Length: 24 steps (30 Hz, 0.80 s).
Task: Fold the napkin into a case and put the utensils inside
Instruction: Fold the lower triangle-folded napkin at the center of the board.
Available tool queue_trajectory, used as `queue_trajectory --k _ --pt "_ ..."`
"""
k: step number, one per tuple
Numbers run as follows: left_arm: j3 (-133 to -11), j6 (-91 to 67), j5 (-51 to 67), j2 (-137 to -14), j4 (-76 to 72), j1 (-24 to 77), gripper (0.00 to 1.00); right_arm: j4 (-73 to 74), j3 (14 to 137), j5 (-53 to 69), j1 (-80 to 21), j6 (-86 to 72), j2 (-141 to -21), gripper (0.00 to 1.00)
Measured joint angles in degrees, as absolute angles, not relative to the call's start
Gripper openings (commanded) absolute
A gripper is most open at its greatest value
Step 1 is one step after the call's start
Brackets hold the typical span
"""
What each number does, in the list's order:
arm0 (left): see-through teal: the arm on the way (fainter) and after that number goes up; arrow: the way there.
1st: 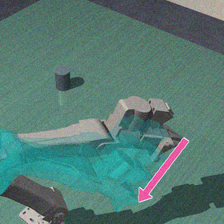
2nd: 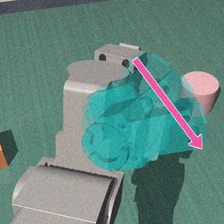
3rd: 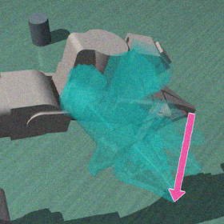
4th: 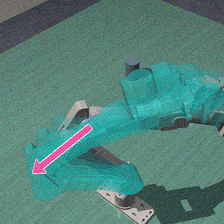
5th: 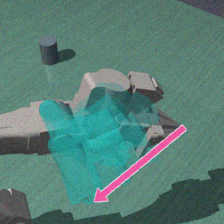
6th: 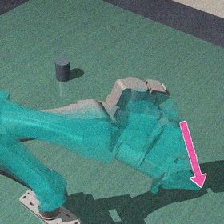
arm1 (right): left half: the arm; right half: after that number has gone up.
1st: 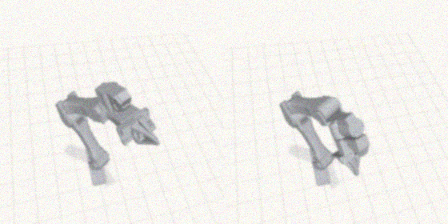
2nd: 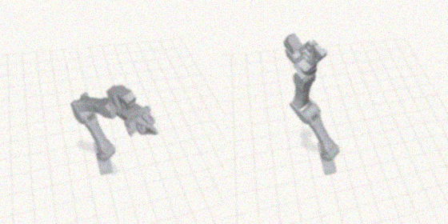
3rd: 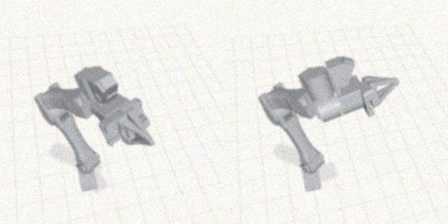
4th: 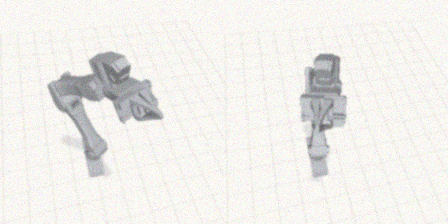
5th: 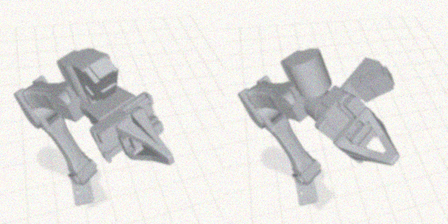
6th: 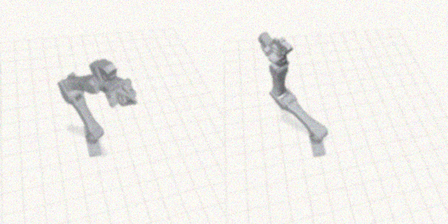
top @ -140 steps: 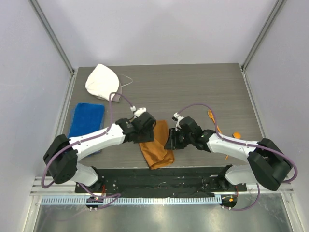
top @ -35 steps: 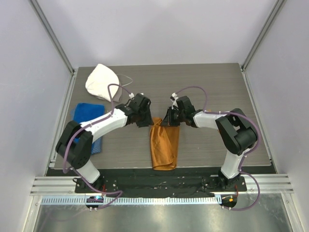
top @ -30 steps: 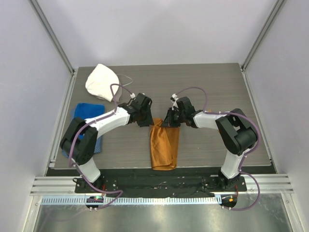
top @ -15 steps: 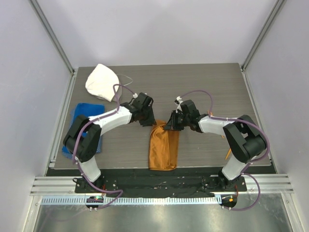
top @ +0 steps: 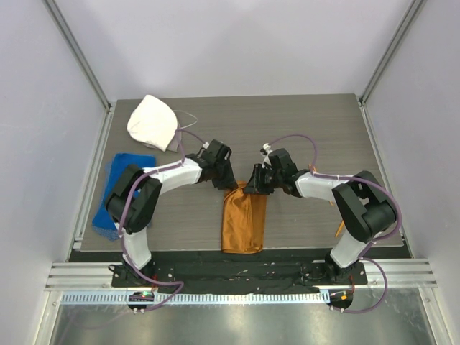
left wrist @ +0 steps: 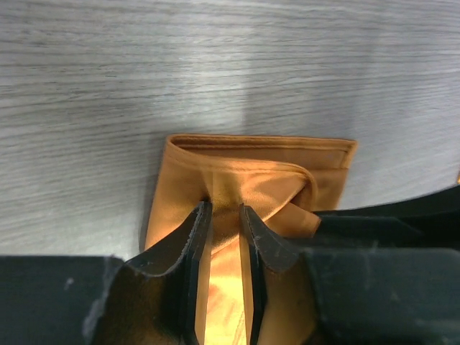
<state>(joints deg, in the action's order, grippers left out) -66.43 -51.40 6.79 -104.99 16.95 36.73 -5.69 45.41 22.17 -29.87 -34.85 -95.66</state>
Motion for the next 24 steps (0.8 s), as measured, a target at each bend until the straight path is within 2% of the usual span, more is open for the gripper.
queue_trajectory --k 1,2,7,13,21,24 --pt "-66.4 -51.7 7.0 -105.7 16.8 36.7 0.25 -5.5 45.4 22.1 -29.9 -34.7 -95.6 0.43" --pt "-66.4 -51.9 7.1 -106.2 16.7 36.7 0.25 -5.3 45.4 22.1 -29.9 -34.8 -95.6 0.45" --pt "-66.4 -52.1 7.4 -106.8 16.1 36.7 0.24 -3.2 42.9 21.6 -30.2 -35.0 -92.2 0.54" --pt "-66.3 -52.2 7.6 -106.6 16.0 36.8 0.24 -2.7 37.3 21.1 -32.3 -36.6 -85.3 0.55" --pt "-65.7 -52.2 8.1 -105.3 16.1 36.8 0.28 -4.5 34.0 20.0 -34.5 -37.9 -84.9 0.54" --pt "-65.6 -52.1 8.1 -104.6 16.1 36.8 0.28 -5.8 34.0 19.5 -34.9 -37.9 -85.3 0.5"
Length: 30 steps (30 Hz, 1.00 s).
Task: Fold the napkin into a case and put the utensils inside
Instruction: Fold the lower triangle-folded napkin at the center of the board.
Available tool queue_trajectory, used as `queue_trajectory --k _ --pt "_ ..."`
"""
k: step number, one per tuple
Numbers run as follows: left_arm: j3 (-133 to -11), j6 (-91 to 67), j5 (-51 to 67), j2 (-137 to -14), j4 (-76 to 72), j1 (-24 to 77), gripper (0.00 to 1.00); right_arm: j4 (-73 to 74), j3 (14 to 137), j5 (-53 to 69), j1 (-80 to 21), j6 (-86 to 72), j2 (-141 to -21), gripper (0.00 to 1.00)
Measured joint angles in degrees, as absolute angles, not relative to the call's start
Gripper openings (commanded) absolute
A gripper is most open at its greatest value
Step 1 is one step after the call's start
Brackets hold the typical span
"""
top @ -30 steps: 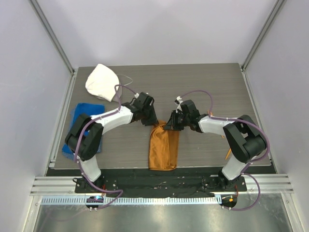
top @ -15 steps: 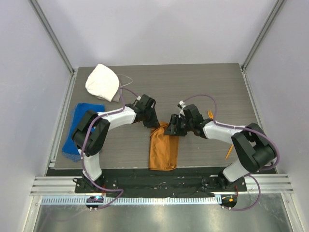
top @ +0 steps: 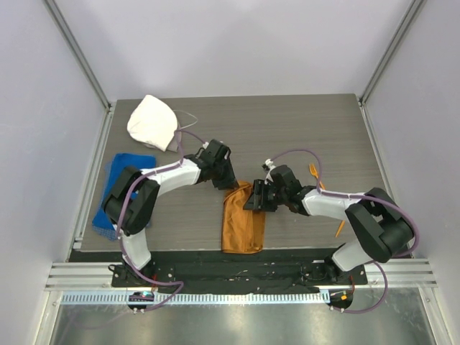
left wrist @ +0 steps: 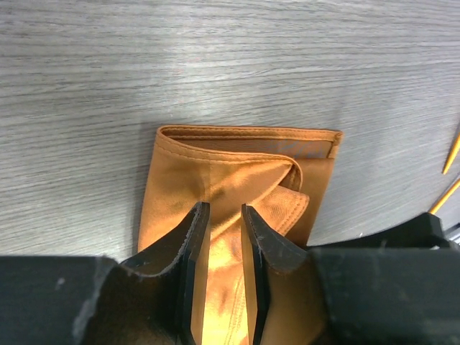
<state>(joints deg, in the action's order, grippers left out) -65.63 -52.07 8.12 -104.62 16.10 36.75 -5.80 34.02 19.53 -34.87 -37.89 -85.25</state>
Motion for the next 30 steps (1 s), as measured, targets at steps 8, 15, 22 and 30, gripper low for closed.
queue_trajectory --k 8,15,22,30 --pt "-65.6 -51.8 8.1 -104.3 16.6 36.8 0.29 -9.3 34.0 18.9 -36.4 -39.7 -88.1 0.36" --pt "-66.3 -50.7 7.7 -103.4 19.1 36.8 0.29 -13.3 34.0 20.3 -37.3 -43.9 -90.2 0.34" --pt "-67.7 -49.9 7.2 -102.6 20.6 36.8 0.29 -17.1 34.0 21.3 -38.1 -46.7 -91.3 0.38" --pt "-67.8 -49.3 7.2 -102.6 21.5 36.7 0.29 -8.6 34.8 18.0 -37.1 -42.6 -86.3 0.57"
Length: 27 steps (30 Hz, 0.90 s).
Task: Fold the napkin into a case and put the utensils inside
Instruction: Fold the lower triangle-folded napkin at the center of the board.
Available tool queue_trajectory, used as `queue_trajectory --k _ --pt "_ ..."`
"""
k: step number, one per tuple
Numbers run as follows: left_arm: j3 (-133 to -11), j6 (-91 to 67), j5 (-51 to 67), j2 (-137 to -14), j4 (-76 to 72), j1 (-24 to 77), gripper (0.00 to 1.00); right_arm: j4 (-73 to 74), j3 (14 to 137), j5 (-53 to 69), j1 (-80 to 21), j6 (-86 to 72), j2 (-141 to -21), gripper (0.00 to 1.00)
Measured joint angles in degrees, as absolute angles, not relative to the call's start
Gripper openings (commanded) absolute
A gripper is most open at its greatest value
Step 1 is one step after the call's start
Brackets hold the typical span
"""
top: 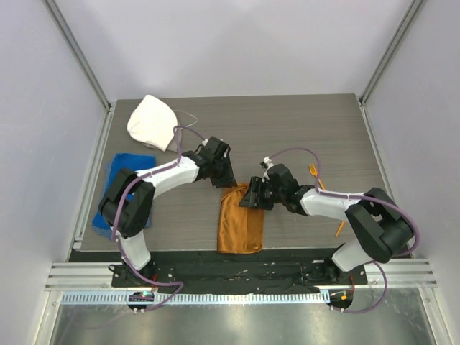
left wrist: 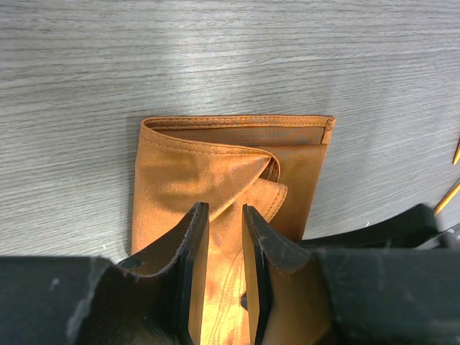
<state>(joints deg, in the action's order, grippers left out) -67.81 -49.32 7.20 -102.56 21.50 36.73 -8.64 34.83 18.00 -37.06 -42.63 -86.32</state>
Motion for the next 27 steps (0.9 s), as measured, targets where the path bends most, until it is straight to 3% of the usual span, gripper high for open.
queue_trajectory --k 8,14,19,27 --pt "-67.8 -49.3 7.5 -102.6 21.5 36.8 0.29 -5.5 39.5 16.5 -34.5 -38.3 -88.0 0.56" --pt "-67.8 -49.3 7.6 -101.9 21.5 36.8 0.29 -5.0 42.0 15.9 -34.3 -36.4 -92.5 0.49" --pt "-67.8 -49.3 7.6 -101.7 21.6 36.8 0.29 -6.4 42.9 16.6 -34.3 -36.4 -94.6 0.28" --pt "-67.9 -49.3 7.6 -101.7 21.6 36.7 0.29 -9.9 42.8 18.6 -34.3 -40.6 -95.8 0.1"
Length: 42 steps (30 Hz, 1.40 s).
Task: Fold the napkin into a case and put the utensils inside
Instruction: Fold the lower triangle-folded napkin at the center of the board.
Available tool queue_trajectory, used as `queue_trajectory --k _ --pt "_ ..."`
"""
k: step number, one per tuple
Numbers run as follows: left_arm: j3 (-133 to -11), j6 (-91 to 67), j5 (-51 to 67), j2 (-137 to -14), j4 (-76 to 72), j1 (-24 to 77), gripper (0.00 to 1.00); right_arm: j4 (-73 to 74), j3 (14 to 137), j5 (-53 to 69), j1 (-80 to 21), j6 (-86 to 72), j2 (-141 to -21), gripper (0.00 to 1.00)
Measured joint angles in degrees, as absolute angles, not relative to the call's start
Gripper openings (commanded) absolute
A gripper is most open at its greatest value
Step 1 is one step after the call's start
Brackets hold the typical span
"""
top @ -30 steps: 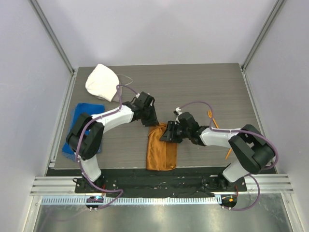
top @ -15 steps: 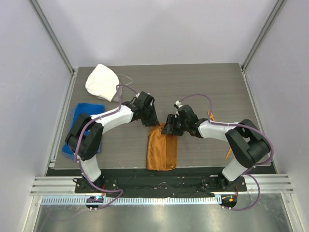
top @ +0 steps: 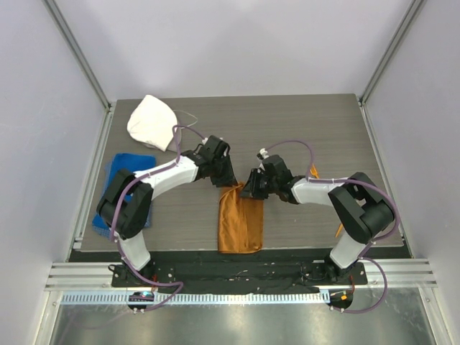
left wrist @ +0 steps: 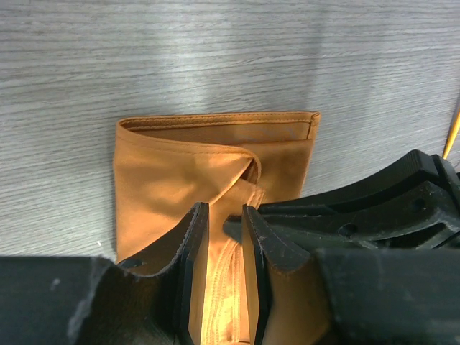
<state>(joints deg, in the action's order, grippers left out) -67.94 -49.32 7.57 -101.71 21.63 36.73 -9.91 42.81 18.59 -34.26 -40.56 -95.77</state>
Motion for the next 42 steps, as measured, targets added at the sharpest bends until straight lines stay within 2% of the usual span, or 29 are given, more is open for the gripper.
queue_trajectory --k 6,14,15,17,23,26,33,42 --pt "-68.3 -49.3 7.6 -101.7 21.7 36.6 0.29 -18.5 40.3 20.6 -34.3 -47.7 -97.2 0.04" --pt "-68.3 -49.3 7.5 -101.7 21.7 36.3 0.29 -23.0 38.9 21.4 -34.3 -52.1 -100.6 0.04" --pt "-68.3 -49.3 7.5 -101.7 21.7 36.3 0.29 -23.1 38.9 21.4 -34.3 -52.2 -100.6 0.06" --pt "-68.4 -49.3 7.6 -101.8 21.7 36.2 0.29 -23.1 38.9 21.4 -34.3 -52.0 -100.6 0.16" --pt "-69.0 -49.3 7.6 -104.0 21.7 36.2 0.27 -20.3 39.3 21.2 -34.3 -49.4 -99.3 0.39" --pt "-69.1 -49.3 7.8 -105.0 21.6 36.2 0.26 -18.0 39.3 20.9 -34.4 -48.0 -97.6 0.44" --pt "-69.2 -49.3 8.2 -106.8 21.1 35.9 0.25 -14.4 36.6 19.1 -36.6 -46.6 -91.8 0.46" --pt "-70.2 -49.7 8.0 -109.7 20.1 35.1 0.22 -10.0 32.7 14.7 -44.8 -46.7 -85.3 0.46"
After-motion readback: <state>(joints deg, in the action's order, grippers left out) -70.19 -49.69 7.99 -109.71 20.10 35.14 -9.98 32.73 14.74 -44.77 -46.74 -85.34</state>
